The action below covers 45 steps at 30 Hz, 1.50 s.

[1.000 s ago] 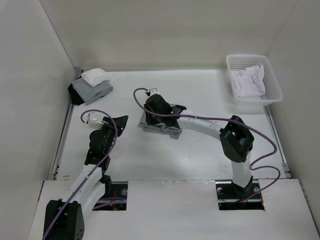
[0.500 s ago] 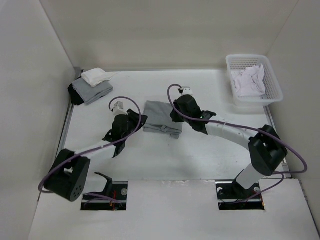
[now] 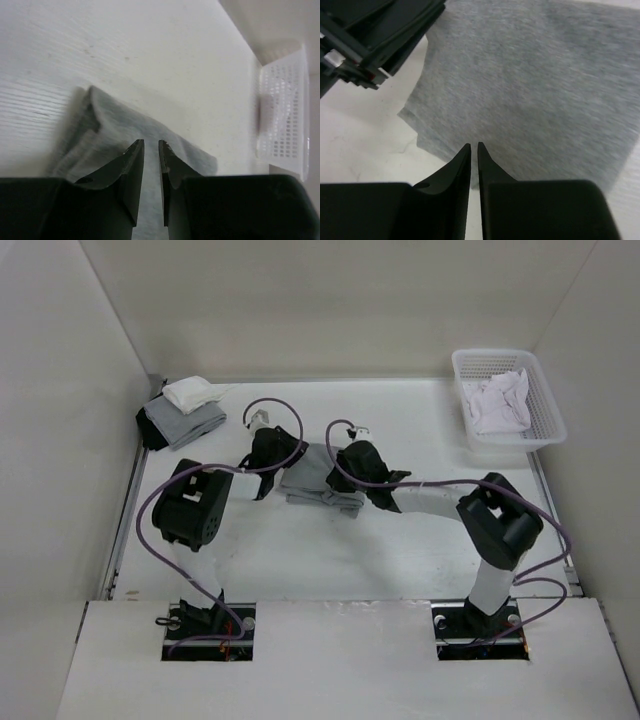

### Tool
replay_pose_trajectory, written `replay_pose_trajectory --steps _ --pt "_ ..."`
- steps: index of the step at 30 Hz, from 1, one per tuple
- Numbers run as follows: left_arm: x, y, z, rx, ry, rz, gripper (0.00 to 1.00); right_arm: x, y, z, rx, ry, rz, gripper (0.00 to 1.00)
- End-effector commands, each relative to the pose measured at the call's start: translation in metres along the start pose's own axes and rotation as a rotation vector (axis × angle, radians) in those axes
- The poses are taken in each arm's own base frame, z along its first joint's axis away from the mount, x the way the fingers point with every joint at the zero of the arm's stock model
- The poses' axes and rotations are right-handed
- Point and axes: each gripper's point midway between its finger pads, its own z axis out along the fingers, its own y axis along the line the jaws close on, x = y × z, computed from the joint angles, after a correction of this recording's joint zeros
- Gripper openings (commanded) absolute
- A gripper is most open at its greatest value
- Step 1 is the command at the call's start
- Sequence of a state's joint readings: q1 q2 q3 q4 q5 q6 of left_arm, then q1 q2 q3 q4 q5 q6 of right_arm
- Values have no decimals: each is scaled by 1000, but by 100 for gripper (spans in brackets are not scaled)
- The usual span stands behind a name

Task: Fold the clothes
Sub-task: Fold the tank top

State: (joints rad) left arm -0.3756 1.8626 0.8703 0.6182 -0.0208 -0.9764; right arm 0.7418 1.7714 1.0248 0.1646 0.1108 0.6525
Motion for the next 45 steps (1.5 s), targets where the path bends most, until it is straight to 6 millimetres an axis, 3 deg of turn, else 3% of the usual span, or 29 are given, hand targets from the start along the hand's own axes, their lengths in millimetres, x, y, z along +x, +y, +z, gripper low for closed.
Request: replay_pose_trajectory --steps 1,4,10,14,19,22,25,28,31,36,39,41,42,45 --pt "-7 1 11 32 14 -55 17 2 24 20 -80 -15 49 10" --pt "-15 16 16 1 -6 -56 17 17 15 22 -63 16 55 7" --pt "-23 35 26 -38 -27 -58 17 40 -13 -5 -9 35 42 6" --pt "-25 36 9 -37 -45 -80 23 45 -21 -17 -1 38 34 9" --pt "-36 31 -42 -12 -122 -85 28 8 6 -49 -95 -52 12 30" --pt "-24 37 -69 -17 -110 -44 30 -20 19 -77 -149 -130 -2 39" --pt "-7 49 -99 -30 -86 5 33 -52 15 -106 -169 -229 -3 43" --pt "7 60 -127 -37 -60 53 35 -79 -1 -128 -151 -329 0 46" --pt "16 52 -151 -33 -24 144 35 -94 -30 -138 -95 -421 36 52" --pt "-2 35 -185 -83 -120 307 41 -87 -75 -140 -17 -514 124 55" --pt "-7 22 -195 -88 -130 351 44 -89 -91 -141 14 -529 154 60" --pt "-9 17 -198 -88 -121 356 46 -89 -98 -142 31 -537 169 72" --pt "-10 16 -198 -94 -115 356 47 -89 -103 -142 48 -543 181 100" --pt "-17 23 -200 -137 -116 350 49 -88 -121 -141 110 -539 211 100"
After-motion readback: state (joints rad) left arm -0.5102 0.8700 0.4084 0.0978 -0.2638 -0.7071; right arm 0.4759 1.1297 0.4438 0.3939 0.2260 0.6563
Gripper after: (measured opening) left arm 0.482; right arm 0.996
